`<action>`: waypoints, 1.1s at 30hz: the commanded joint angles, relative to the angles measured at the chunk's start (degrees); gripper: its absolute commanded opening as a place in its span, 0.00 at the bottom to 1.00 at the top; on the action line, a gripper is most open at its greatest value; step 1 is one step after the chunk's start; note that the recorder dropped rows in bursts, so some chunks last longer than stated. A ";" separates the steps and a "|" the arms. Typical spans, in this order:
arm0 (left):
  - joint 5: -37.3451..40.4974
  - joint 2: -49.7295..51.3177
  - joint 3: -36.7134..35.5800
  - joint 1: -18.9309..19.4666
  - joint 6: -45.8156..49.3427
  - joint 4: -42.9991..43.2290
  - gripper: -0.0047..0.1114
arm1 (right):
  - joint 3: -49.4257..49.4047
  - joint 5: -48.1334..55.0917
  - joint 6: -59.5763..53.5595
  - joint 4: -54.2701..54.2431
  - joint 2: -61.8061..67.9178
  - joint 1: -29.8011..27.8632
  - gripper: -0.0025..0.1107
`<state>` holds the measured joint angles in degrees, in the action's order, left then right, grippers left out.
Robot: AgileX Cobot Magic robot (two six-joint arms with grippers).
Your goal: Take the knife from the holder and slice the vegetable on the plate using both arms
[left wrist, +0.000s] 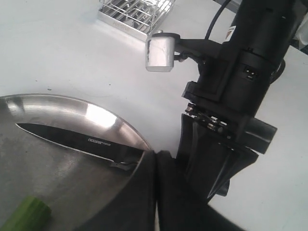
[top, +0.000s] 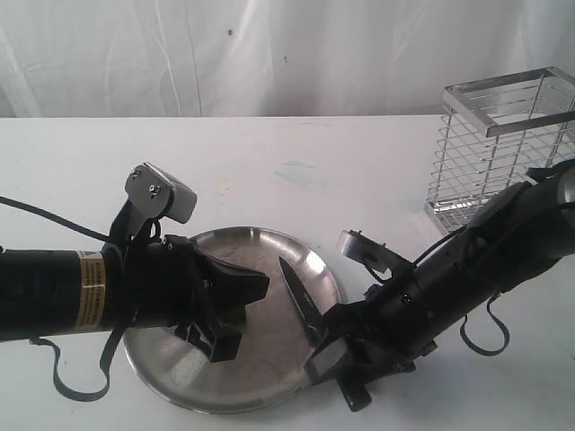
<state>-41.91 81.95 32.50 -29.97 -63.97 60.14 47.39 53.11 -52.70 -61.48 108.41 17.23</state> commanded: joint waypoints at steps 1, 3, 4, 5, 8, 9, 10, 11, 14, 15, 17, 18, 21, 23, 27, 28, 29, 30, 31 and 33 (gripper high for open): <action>-0.51 -0.61 0.18 0.13 -0.46 0.79 0.04 | 0.04 0.09 -3.36 -2.62 1.29 -0.28 0.53; -0.51 -0.61 0.18 0.13 -0.46 0.79 0.04 | 0.04 -0.10 -3.82 -3.23 1.69 -0.28 0.51; -0.51 -0.61 0.18 0.13 -0.46 0.79 0.04 | 0.04 -0.41 -3.82 -3.23 1.83 -0.28 0.49; -0.51 -0.61 0.18 0.13 -0.46 0.79 0.04 | 0.04 -0.71 -3.70 -3.23 2.05 -0.28 0.45; -0.51 -0.61 0.18 0.13 -0.46 0.79 0.04 | 0.04 -1.00 -2.16 -3.23 2.88 -0.28 0.29; -0.51 -0.61 0.18 0.13 -0.46 0.79 0.04 | 0.04 -1.13 -1.10 -3.23 3.28 -0.28 0.23; -0.51 -0.61 0.18 0.13 -0.46 0.79 0.04 | 0.04 -1.13 -0.54 -3.23 3.68 -0.28 0.17; -0.51 -0.61 0.18 0.13 -0.46 0.79 0.04 | 0.04 -1.13 -0.40 -3.23 4.07 -0.28 0.12; -0.50 -0.61 0.18 0.13 -0.46 0.65 0.04 | -0.07 -1.13 -0.40 -3.23 4.72 -0.28 0.02; -0.50 -0.61 0.18 0.13 -0.46 0.65 0.04 | -0.07 -0.75 -0.40 -3.23 4.85 -0.28 0.02; -0.50 -0.61 0.18 0.13 -0.46 0.65 0.04 | -0.07 0.00 -0.64 -3.23 4.85 -0.28 0.02; -0.50 -0.61 0.18 0.13 -0.46 0.65 0.04 | -0.07 0.69 -0.92 -3.23 4.74 -0.28 0.02; -0.50 -0.61 0.18 0.13 -0.25 0.43 0.04 | -0.07 2.75 -1.04 -3.23 3.96 -0.28 0.02; -0.50 -0.61 0.18 0.13 -0.27 0.13 0.04 | -0.07 3.46 -1.04 -3.11 3.37 -0.28 0.02; -0.50 -0.98 0.18 0.13 -0.17 -0.07 0.04 | -0.07 4.08 -1.04 -2.78 0.91 -0.28 0.02; -0.40 -1.35 0.18 0.13 0.00 -0.07 0.04 | -0.07 4.20 -1.04 -2.67 0.32 -0.28 0.02; -0.28 -2.05 0.18 0.13 0.75 -0.45 0.04 | -0.07 4.43 -0.93 -2.38 -0.44 -0.28 0.02; 0.01 -2.88 0.18 0.13 1.72 -0.85 0.04 | -0.07 4.71 -0.50 -1.97 -1.20 -0.28 0.02; 0.55 -3.96 0.18 0.13 2.52 -1.11 0.04 | -0.07 4.83 0.24 -1.19 -1.99 -0.28 0.02; 3.32 -6.60 0.55 0.13 3.24 -1.23 0.04 | -0.07 4.58 2.12 1.56 -3.75 -0.28 0.02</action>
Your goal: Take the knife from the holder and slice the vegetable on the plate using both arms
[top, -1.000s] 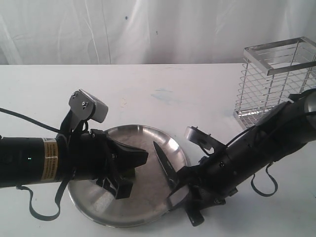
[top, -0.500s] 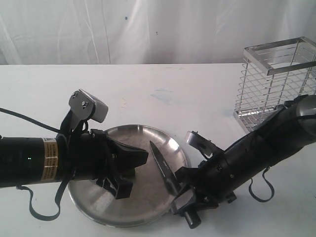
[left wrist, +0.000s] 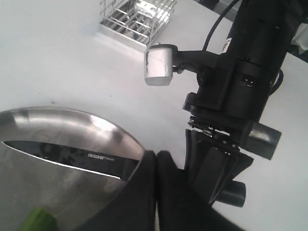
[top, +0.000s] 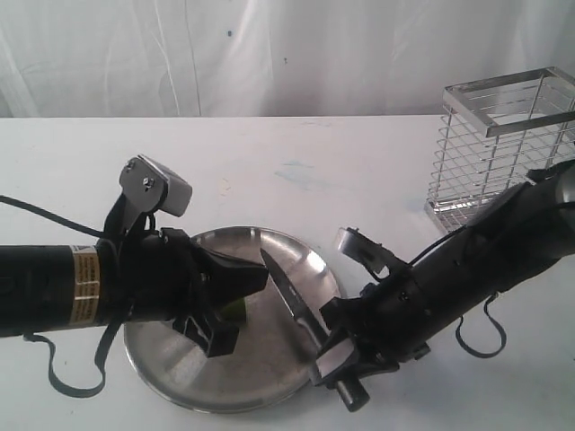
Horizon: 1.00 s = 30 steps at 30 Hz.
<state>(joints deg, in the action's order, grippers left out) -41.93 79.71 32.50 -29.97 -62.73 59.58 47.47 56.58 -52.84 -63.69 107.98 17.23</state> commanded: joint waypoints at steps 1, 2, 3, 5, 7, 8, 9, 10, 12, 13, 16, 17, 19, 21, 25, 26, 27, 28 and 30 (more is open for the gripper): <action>5.15 -5.54 0.87 0.13 2.10 -0.56 0.04 | -0.15 0.59 3.35 5.58 -4.34 -0.28 0.02; 8.39 -7.49 1.40 0.13 2.10 -0.56 0.04 | -0.22 0.15 4.73 7.70 -5.43 -0.28 0.02; 10.97 -8.78 1.74 0.13 2.10 -0.56 0.04 | -0.22 -0.27 6.45 9.56 -6.40 -0.28 0.02; 18.70 -12.06 2.90 0.13 2.10 -0.30 0.04 | -0.22 -0.66 10.13 13.88 -9.25 -0.28 0.02; 25.90 -14.51 4.09 0.13 3.07 0.22 0.04 | -0.22 -0.66 13.36 17.13 -12.40 -0.17 0.02; 31.66 -16.08 5.04 0.13 3.97 1.01 0.04 | -0.22 -0.56 15.08 18.67 -14.53 -0.08 0.02; 35.60 -16.88 5.68 0.13 5.41 1.67 0.04 | -0.22 -0.56 16.43 20.28 -16.73 0.06 0.02; 40.36 -17.51 6.20 0.13 7.15 2.67 0.04 | -0.22 -0.82 18.28 21.80 -19.12 0.47 0.02; 49.40 -17.64 6.91 0.13 13.73 4.13 0.04 | -0.22 -1.56 22.94 25.71 -23.35 1.25 0.02; 52.17 -17.36 6.91 0.13 16.93 4.11 0.04 | -0.22 -2.06 26.27 28.52 -25.48 1.98 0.02; 59.54 -15.31 6.91 0.13 25.89 1.72 0.04 | -0.22 -3.74 39.14 40.94 -30.40 5.49 0.02; 59.87 -14.39 6.91 0.13 29.02 -1.02 0.04 | -0.22 -3.63 43.20 44.77 -31.27 6.81 0.02; 59.79 -12.61 6.91 -0.01 40.29 -10.49 0.04 | -0.22 -2.74 52.36 53.44 -32.55 10.48 0.02; 59.70 -10.31 6.91 -0.09 57.08 -26.71 0.04 | -0.22 -1.70 58.21 58.30 -32.82 14.12 0.02; 60.14 -7.38 6.91 -0.09 102.36 -62.15 0.04 | -0.22 -3.93 62.73 59.87 -32.82 20.96 0.02; 60.14 -7.08 6.91 -0.09 112.41 -70.69 0.04 | -0.22 -5.31 63.71 59.87 -32.82 21.82 0.02; 60.03 -6.86 6.91 -0.09 121.06 -79.00 0.04 | -0.22 -7.40 64.66 59.87 -32.82 22.58 0.02; 59.74 -6.77 6.91 -0.09 128.51 -85.29 0.04 | -0.22 -9.71 65.25 59.87 -32.82 22.98 0.02; 59.49 -6.64 6.91 -0.09 140.32 -100.53 0.04 | -0.22 -14.25 66.49 60.02 -32.82 23.27 0.02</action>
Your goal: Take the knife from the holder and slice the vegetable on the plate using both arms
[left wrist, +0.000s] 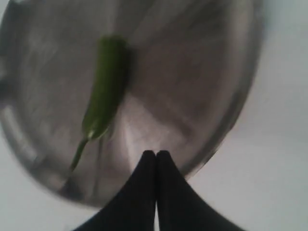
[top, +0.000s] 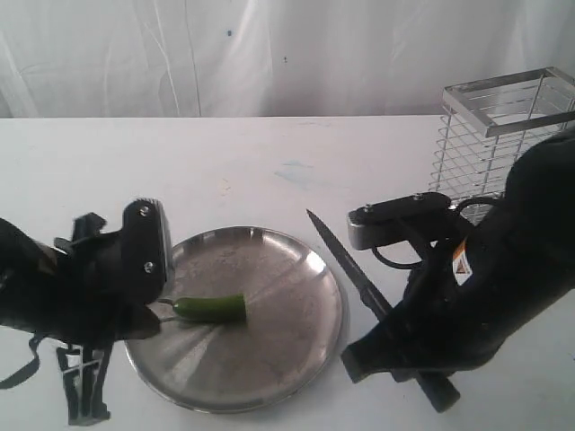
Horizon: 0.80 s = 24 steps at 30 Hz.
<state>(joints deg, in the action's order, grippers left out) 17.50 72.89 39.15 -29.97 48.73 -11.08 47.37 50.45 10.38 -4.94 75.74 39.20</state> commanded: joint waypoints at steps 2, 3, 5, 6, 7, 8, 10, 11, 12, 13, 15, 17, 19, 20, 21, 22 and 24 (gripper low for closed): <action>-1.73 0.44 0.30 -0.09 31.96 -43.04 0.04 | -0.12 -11.05 4.69 2.62 -0.59 1.30 0.02; -3.60 0.86 0.67 -0.09 29.05 -48.84 0.04 | -0.12 -11.98 5.57 3.69 -0.45 1.30 0.02; -3.48 1.45 1.57 0.24 17.30 -52.39 0.04 | -0.12 -12.17 6.52 5.79 0.03 1.30 0.02; -0.65 2.07 2.30 0.59 12.36 -49.38 0.04 | -0.12 -11.62 6.52 6.94 0.34 1.30 0.02; 2.57 2.63 3.37 0.63 8.71 -45.86 0.04 | -0.12 -10.79 6.52 7.85 0.78 1.30 0.02; 6.43 3.51 4.74 0.63 4.64 -41.84 0.04 | -0.12 -10.16 6.52 8.63 1.09 1.30 0.02; 13.29 5.37 8.13 0.63 -1.45 -35.25 0.04 | -0.12 -9.46 6.52 9.73 1.83 1.30 0.02; 16.98 6.49 10.21 0.63 -4.04 -31.38 0.04 | -0.12 -9.33 6.52 9.73 2.20 1.30 0.02; 19.58 7.81 12.19 0.63 -6.44 -27.68 0.04 | -0.12 -9.19 6.52 9.73 2.53 1.30 0.02; 21.55 8.70 13.63 0.63 -8.26 -24.04 0.04 | -0.12 -8.75 6.52 9.46 2.75 1.30 0.02; 23.04 10.81 16.17 0.63 -12.75 -16.58 0.04 | -0.12 -7.34 6.52 9.36 3.24 1.43 0.02; 21.67 12.52 16.83 0.63 -14.11 -12.34 0.04 | -0.12 -5.91 6.52 9.36 3.85 1.43 0.02; 18.75 14.09 16.83 0.63 -11.92 -11.82 0.04 | -0.12 -5.30 6.52 9.77 4.00 1.43 0.02; 17.80 14.92 16.83 0.63 -10.12 -11.82 0.04 | -0.12 -5.31 6.35 9.76 4.00 1.43 0.02; 17.30 15.66 16.83 0.63 -7.57 -11.67 0.04 | -0.12 -5.45 6.39 9.76 4.00 1.43 0.02; 17.10 16.26 16.83 0.63 -5.02 -11.57 0.04 | -0.12 -5.96 6.39 9.76 3.89 1.43 0.02; 17.10 17.19 16.83 0.63 1.54 -11.31 0.08 | -0.12 -7.71 6.39 9.34 3.66 1.43 0.02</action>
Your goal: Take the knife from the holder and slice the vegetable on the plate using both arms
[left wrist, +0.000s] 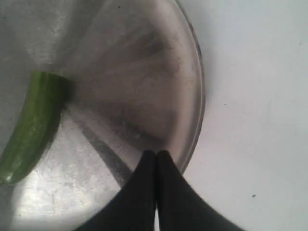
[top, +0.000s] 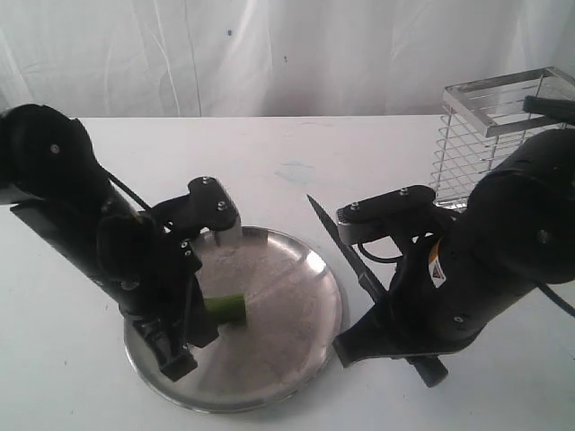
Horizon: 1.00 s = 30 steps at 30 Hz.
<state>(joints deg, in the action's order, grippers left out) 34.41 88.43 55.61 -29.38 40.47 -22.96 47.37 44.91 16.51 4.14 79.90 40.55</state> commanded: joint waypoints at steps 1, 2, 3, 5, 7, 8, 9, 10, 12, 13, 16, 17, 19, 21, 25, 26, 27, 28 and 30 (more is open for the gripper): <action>0.34 1.91 0.19 0.04 13.04 0.58 0.13 | -0.02 -3.34 0.25 0.14 -0.50 0.08 0.02; 0.34 2.19 -0.08 0.04 15.28 0.58 0.18 | 0.09 -4.03 0.25 0.14 -0.50 -0.03 0.02; -0.09 2.49 -0.45 0.04 17.92 0.58 0.25 | 0.41 -4.15 0.25 0.14 -0.39 -0.27 0.02; -1.35 3.34 -0.94 0.04 23.02 0.58 0.40 | 1.24 -3.36 0.01 0.25 -0.30 -1.28 0.02; -5.92 4.37 -1.69 0.04 25.40 0.58 0.52 | 2.00 -1.76 -0.59 0.15 -0.30 -2.37 0.02; -8.40 4.89 -2.07 0.04 25.54 0.58 0.55 | 2.40 -0.81 -1.40 -0.14 -0.30 -2.79 0.02; -11.15 5.30 -2.51 0.04 25.54 0.58 0.58 | 2.68 0.01 -2.07 -0.84 -0.30 -3.01 0.02; -13.82 5.64 -2.82 0.04 25.54 0.58 0.59 | 3.04 0.79 -3.30 -1.54 -0.30 -3.27 0.02; -18.33 6.55 -3.09 0.04 25.54 0.81 0.59 | 3.40 1.80 -5.26 -3.36 -0.30 -3.52 0.02; -19.54 6.95 -3.09 0.17 25.54 0.89 0.59 | 3.40 1.80 -5.97 -4.14 -0.30 -3.52 0.02; -22.71 9.05 -2.67 0.41 25.54 0.94 0.57 | 3.40 1.07 -6.44 -5.68 -0.30 -3.52 0.02; -22.38 10.05 -2.22 0.69 25.54 0.94 0.56 | 3.40 0.94 -6.44 -5.67 -0.30 -3.52 0.02; -21.93 11.43 -1.86 1.37 25.54 0.94 0.55 | 3.40 0.82 -6.44 -5.67 -0.30 -3.52 0.02; -19.88 12.87 -0.98 2.08 25.54 0.94 0.54 | 3.40 0.92 -6.44 -5.94 -0.30 -3.52 0.02; -14.10 15.96 2.28 3.08 23.12 -0.13 0.48 | 3.40 0.92 -6.33 -6.28 -0.30 -3.52 0.02; -13.07 16.19 2.72 3.08 22.29 -0.76 0.35 | 3.40 0.92 -6.33 -7.40 -0.30 -3.52 0.02; -12.95 16.19 3.25 3.08 22.19 -2.26 0.16 | 3.40 0.80 -6.33 -7.56 -0.30 -3.52 0.02; -13.12 16.19 4.01 3.08 22.15 -3.97 0.04 | 3.40 0.80 -6.33 -7.56 -0.30 -3.52 0.02; -13.20 16.19 6.00 3.08 20.51 -6.86 0.04 | 3.40 0.00 -6.33 -7.56 -0.30 -3.52 0.02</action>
<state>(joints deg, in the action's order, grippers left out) 20.01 104.82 59.92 -26.33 62.51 -26.42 50.20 46.12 10.85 -3.29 79.90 37.59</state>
